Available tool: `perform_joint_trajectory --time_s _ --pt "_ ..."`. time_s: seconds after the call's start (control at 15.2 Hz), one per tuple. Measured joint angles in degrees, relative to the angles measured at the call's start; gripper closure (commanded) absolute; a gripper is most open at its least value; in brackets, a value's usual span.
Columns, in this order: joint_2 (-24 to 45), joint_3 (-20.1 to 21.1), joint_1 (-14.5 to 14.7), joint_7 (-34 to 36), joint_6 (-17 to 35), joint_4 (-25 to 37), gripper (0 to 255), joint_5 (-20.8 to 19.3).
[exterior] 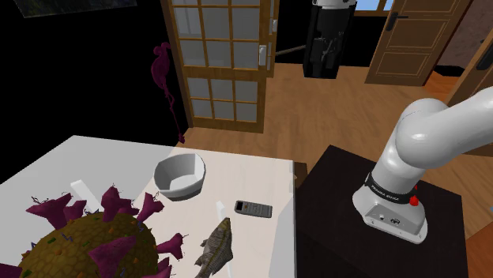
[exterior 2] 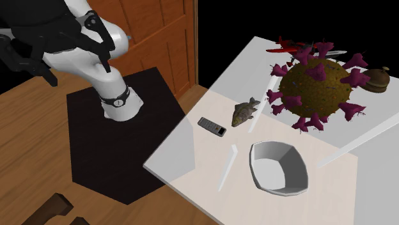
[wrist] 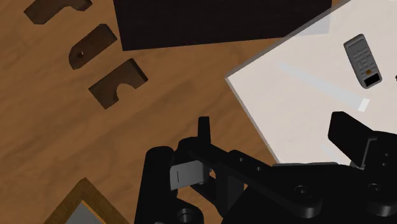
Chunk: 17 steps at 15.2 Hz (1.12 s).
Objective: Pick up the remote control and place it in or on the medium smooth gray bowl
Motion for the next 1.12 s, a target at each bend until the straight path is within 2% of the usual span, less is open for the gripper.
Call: perform_joint_trajectory --time_s 0.2,0.73,1.12 --pt "-0.06 0.68 0.62 0.18 1.72 -1.65 0 0.6" --pt "3.01 6.08 5.26 1.85 15.58 -11.43 0 5.0" --pt "8.75 10.88 9.18 3.26 27.2 -16.37 0 8.41"
